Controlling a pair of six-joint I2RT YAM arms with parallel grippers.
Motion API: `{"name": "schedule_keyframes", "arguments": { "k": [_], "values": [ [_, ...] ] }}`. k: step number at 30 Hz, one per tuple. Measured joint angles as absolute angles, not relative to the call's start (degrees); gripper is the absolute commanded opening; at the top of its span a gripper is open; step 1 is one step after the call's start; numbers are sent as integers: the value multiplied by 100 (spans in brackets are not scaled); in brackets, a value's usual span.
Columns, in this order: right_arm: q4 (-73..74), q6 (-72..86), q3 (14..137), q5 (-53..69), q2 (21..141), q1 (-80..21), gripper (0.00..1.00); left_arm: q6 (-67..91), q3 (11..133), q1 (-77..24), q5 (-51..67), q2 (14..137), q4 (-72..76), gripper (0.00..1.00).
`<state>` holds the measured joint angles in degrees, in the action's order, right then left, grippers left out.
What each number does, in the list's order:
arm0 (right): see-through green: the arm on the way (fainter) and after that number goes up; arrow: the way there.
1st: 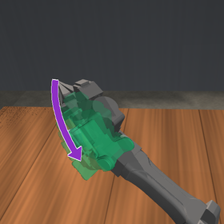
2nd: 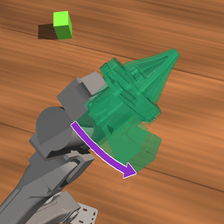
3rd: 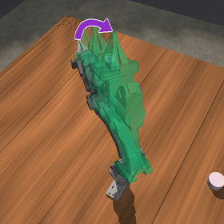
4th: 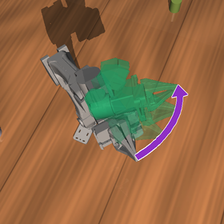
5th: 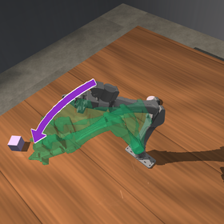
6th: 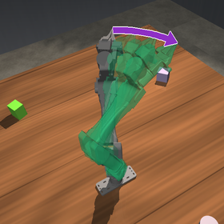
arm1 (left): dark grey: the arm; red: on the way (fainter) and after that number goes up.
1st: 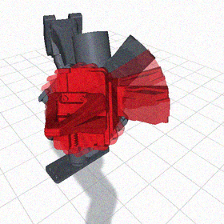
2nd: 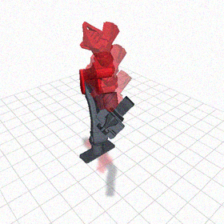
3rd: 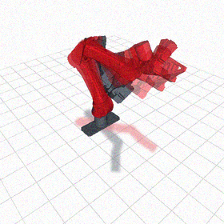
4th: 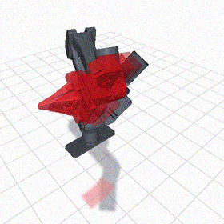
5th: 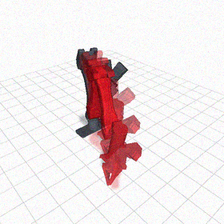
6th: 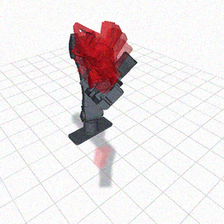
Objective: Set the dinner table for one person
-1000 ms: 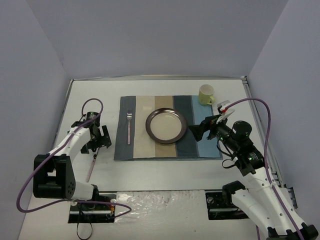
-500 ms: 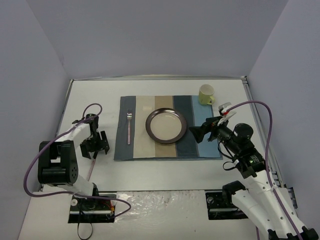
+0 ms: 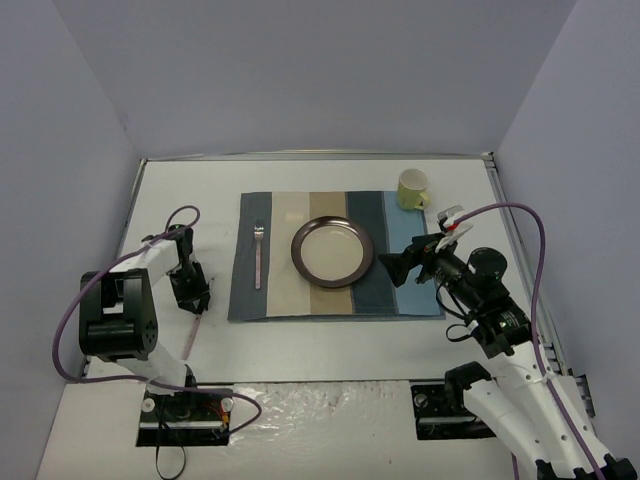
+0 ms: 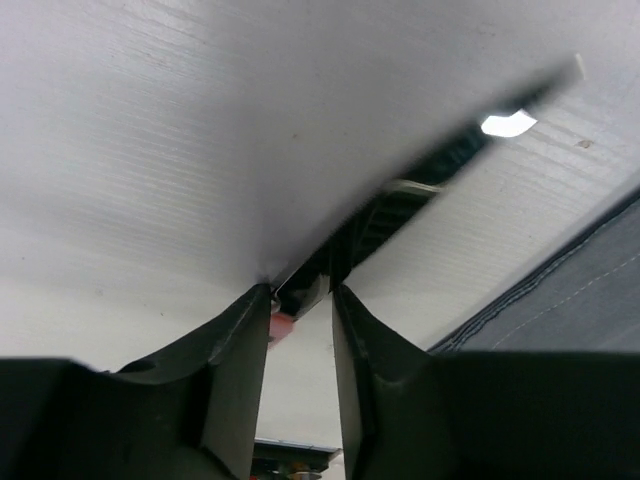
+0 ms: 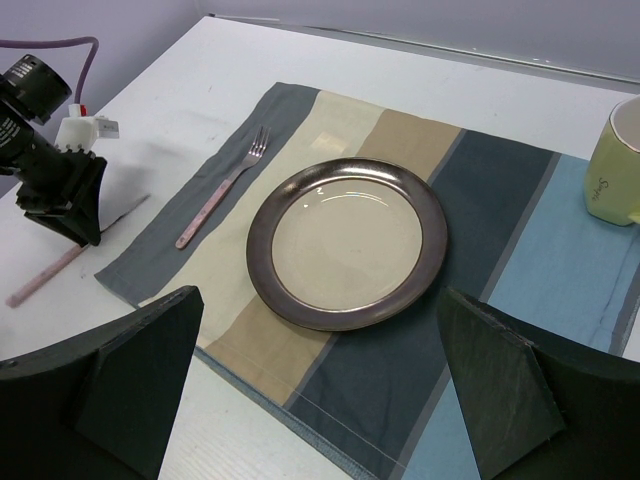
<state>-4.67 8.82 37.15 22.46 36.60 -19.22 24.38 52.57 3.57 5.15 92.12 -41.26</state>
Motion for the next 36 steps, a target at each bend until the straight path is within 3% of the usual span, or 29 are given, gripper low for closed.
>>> {"name": "schedule_keyframes", "arguments": {
  "k": [2, 5, 13, 18, 23, 36],
  "values": [
    [-467, 882, 3715, 2246, 3660, -1922, 100, 2460, 5316, 391, 532, 9276, -4173, 5],
    [-467, 882, 3715, 2246, 3663, -1922, 100, 2535, 5465, 429, 563, 9426, -4275, 0],
    [-461, 882, 3715, 2243, 3720, -1922, 100, 2921, 6317, 573, 479, 10080, -4223, 0],
    [-452, 882, 3715, 2238, 3739, -1922, 100, 3133, 6923, 706, 300, 10492, -3885, 25],
    [-448, 883, 3715, 2232, 3762, -1922, 100, 3267, 7055, 730, 137, 10581, -3622, 39],
    [-445, 882, 3715, 2189, 3765, -1922, 100, 3365, 5895, 559, -25, 9673, -3379, 33]
  ]
}}
